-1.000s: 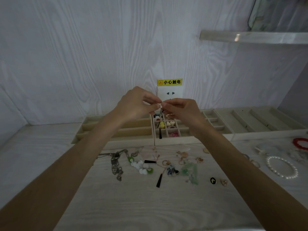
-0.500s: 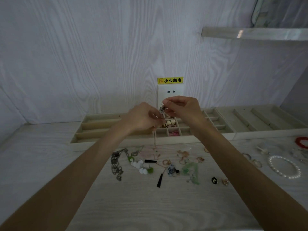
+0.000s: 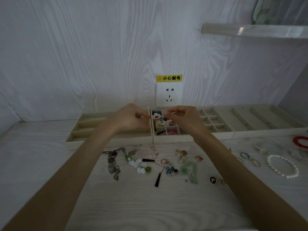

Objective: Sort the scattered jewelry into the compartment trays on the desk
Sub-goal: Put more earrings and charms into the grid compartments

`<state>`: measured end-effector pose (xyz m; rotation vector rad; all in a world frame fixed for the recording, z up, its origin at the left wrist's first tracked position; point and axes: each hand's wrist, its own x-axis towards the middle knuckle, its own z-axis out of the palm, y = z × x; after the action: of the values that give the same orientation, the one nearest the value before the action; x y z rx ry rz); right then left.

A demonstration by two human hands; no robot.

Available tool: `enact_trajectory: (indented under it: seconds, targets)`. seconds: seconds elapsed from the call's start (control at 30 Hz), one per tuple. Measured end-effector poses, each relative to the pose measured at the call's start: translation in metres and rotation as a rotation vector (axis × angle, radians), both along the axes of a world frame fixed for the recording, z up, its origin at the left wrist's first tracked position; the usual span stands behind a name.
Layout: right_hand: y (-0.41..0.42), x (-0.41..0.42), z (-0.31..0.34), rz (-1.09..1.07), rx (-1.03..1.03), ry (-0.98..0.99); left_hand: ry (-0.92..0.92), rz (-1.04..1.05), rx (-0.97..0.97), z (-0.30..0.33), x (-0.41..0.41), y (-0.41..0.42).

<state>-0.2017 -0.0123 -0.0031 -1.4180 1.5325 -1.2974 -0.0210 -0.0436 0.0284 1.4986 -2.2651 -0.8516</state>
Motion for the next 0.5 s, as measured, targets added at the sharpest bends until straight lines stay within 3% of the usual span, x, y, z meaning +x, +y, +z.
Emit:
enact_trajectory:
  seconds: [0.17, 0.37, 0.5]
  targets:
    - [-0.001, -0.005, 0.0, 0.048, 0.016, 0.155, 0.127, 0.031, -0.007, -0.013, 0.01, 0.004]
    - [-0.004, -0.003, -0.004, 0.151, 0.051, 0.317, 0.263, 0.175, -0.376, -0.042, 0.006, 0.004]
    - [-0.007, 0.004, -0.012, 0.115, -0.01, 0.454, 0.329, 0.199, -0.422, -0.046, 0.007, 0.011]
